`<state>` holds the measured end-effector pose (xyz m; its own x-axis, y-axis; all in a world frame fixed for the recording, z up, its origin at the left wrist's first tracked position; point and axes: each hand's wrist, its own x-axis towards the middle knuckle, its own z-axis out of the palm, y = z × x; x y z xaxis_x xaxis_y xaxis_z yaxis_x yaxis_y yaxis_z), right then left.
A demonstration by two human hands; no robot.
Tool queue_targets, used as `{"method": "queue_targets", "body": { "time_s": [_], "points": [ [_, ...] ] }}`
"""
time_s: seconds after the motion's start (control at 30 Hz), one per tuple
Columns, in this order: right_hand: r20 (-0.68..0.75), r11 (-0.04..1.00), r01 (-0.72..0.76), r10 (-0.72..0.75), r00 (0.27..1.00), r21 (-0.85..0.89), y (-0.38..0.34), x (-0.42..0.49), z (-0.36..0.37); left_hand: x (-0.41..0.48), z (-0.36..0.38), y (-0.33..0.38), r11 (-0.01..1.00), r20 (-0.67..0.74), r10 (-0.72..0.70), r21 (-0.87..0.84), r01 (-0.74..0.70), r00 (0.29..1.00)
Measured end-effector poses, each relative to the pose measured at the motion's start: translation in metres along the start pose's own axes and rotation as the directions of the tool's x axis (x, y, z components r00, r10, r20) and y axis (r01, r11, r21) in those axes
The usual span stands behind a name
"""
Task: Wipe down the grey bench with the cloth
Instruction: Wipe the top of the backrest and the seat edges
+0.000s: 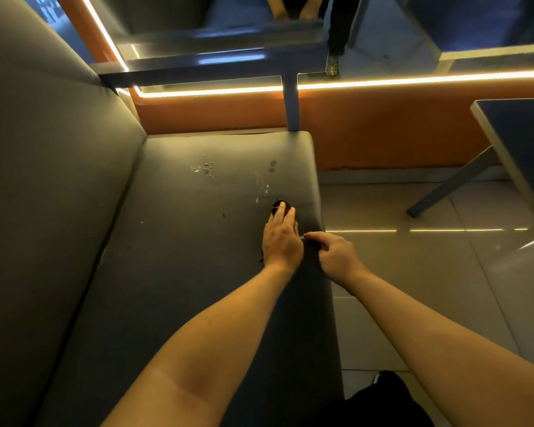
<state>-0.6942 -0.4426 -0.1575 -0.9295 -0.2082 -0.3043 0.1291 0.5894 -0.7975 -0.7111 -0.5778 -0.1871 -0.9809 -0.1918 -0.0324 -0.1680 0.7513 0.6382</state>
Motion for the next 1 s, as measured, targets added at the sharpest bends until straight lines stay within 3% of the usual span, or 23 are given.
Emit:
{"method": "queue_targets", "body": {
  "time_s": [0.17, 0.3, 0.37, 0.43, 0.53, 0.63, 0.73, 0.8, 0.87, 0.93, 1.0],
  "points": [
    [-0.084, 0.991, -0.033, 0.045, 0.995, 0.133, 0.013, 0.0, -0.009, -0.018, 0.012, 0.008, 0.971, 0.1, 0.237, -0.056, -0.232, 0.966],
    [-0.047, 0.984, -0.12, 0.127, 0.991, 0.129, 0.028, -0.011, -0.011, -0.028, 0.004, -0.007, 0.814, 0.203, 0.559, 0.05, -0.579, 0.804],
    [-0.045, 0.987, -0.114, 0.12, 0.992, 0.113, 0.029, -0.013, -0.01, -0.015, -0.005, -0.017, 0.847, 0.118, 0.513, 0.09, -0.523, 0.85],
    [-0.057, 0.989, -0.11, 0.116, 0.992, 0.096, 0.026, -0.01, -0.009, -0.001, -0.015, -0.023, 0.958, -0.013, 0.284, 0.046, -0.283, 0.959],
    [-0.084, 0.99, -0.13, 0.133, 0.988, 0.047, 0.021, -0.002, -0.01, 0.014, -0.014, -0.015, 0.997, -0.076, 0.01, -0.075, -0.015, 0.997],
    [-0.07, 0.985, -0.167, 0.171, 0.983, 0.049, 0.02, 0.005, -0.012, 0.011, 0.005, 0.01, 0.998, -0.029, 0.045, -0.046, -0.046, 0.999],
    [-0.03, 0.97, -0.179, 0.186, 0.982, 0.164, 0.024, 0.009, -0.019, -0.001, 0.025, 0.028, 0.993, 0.031, 0.113, -0.018, -0.113, 0.993],
    [-0.011, 0.908, -0.211, 0.231, 0.973, 0.363, 0.026, 0.007, -0.024, -0.011, 0.036, 0.038, 0.974, 0.102, 0.217, 0.038, -0.222, 0.971],
    [0.024, 0.753, -0.246, 0.293, 0.956, 0.611, 0.029, 0.001, -0.028, -0.018, 0.044, 0.046, 0.959, 0.179, 0.264, 0.055, -0.278, 0.948],
    [0.067, 0.613, -0.252, 0.308, 0.949, 0.749, 0.031, -0.007, -0.03, -0.019, 0.044, 0.054, 0.979, 0.217, 0.202, -0.063, -0.193, 0.955],
    [0.069, 0.543, -0.206, 0.262, 0.963, 0.814, 0.033, -0.01, -0.032, -0.018, 0.039, 0.061, 0.946, 0.226, 0.105, -0.322, -0.027, 0.968]
  ]
}}
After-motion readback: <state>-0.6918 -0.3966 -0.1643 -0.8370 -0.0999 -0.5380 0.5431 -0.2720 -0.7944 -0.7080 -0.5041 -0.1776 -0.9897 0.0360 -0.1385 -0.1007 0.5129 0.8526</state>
